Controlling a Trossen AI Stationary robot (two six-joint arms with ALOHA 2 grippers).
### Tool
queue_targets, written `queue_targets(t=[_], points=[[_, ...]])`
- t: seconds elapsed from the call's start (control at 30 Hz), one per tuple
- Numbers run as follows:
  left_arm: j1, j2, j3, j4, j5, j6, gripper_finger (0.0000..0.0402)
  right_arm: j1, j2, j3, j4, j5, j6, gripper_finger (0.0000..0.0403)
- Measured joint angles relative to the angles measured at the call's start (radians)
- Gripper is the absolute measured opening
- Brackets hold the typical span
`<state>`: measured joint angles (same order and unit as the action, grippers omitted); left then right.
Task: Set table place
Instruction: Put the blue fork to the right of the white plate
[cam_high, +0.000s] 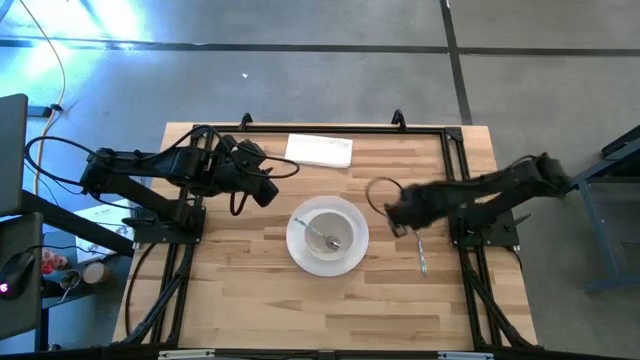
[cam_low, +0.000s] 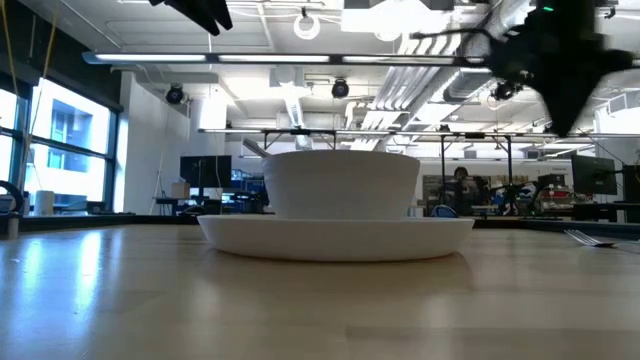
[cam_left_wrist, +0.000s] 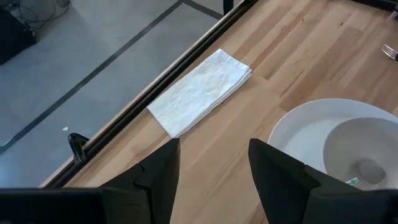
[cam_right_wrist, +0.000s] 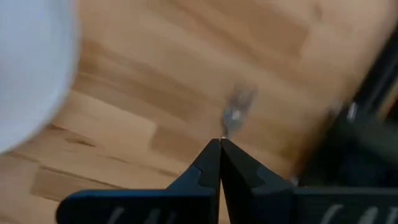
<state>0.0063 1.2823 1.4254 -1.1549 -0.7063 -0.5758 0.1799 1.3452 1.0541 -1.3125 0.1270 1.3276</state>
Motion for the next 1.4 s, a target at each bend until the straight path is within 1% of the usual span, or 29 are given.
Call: queue_targets(t=[0.07, 0.13, 0.3, 0.4, 0.5, 0.67, 0.8, 0.9, 1.0, 1.2, 1.4], points=[[0.000, 0.000, 0.000, 0.000, 0.000, 0.006, 0.0182, 0.061, -0.031, -0.079, 0.024, -0.030, 0.128, 0.0000], [0.000, 0.000, 0.000, 0.001, 0.000, 0.010, 0.0182, 0.111, -0.042, -0.142, 0.065, -0.058, 0.223, 0.0000], [0.000, 0.000, 0.000, 0.002, 0.000, 0.011, 0.0182, 0.186, -0.042, -0.273, 0.235, -0.103, 0.345, 0.0000], [0.000, 0.000, 0.000, 0.002, 0.000, 0.011, 0.0182, 0.183, -0.046, -0.317, 0.307, -0.077, 0.358, 0.0000], [0.000, 0.000, 0.000, 0.003, 0.000, 0.011, 0.0182, 0.154, -0.046, -0.330, 0.309, -0.049, 0.326, 0.0000], [0.000, 0.000, 0.000, 0.004, 0.017, 0.007, 0.0182, 0.132, -0.046, -0.302, 0.308, -0.104, 0.237, 0.0001], [0.000, 0.000, 0.000, 0.004, 0.019, 0.004, 0.0182, 0.132, -0.046, -0.284, 0.303, -0.130, 0.236, 0.0006], [0.000, 0.000, 0.000, 0.004, 0.019, 0.005, 0.0182, 0.132, -0.046, -0.283, 0.307, -0.147, 0.244, 0.0027], [0.000, 0.000, 0.000, 0.005, 0.019, 0.017, 0.0182, 0.127, -0.046, -0.283, 0.307, -0.162, 0.249, 0.0061], [0.000, 0.000, 0.000, 0.004, 0.019, 0.036, 0.0181, 0.131, -0.027, -0.283, 0.260, -0.159, 0.371, 0.0126], [0.000, 0.000, 0.000, 0.004, 0.017, 0.055, 0.0181, 0.160, 0.056, -0.284, 0.323, -0.157, 0.428, 0.0159]])
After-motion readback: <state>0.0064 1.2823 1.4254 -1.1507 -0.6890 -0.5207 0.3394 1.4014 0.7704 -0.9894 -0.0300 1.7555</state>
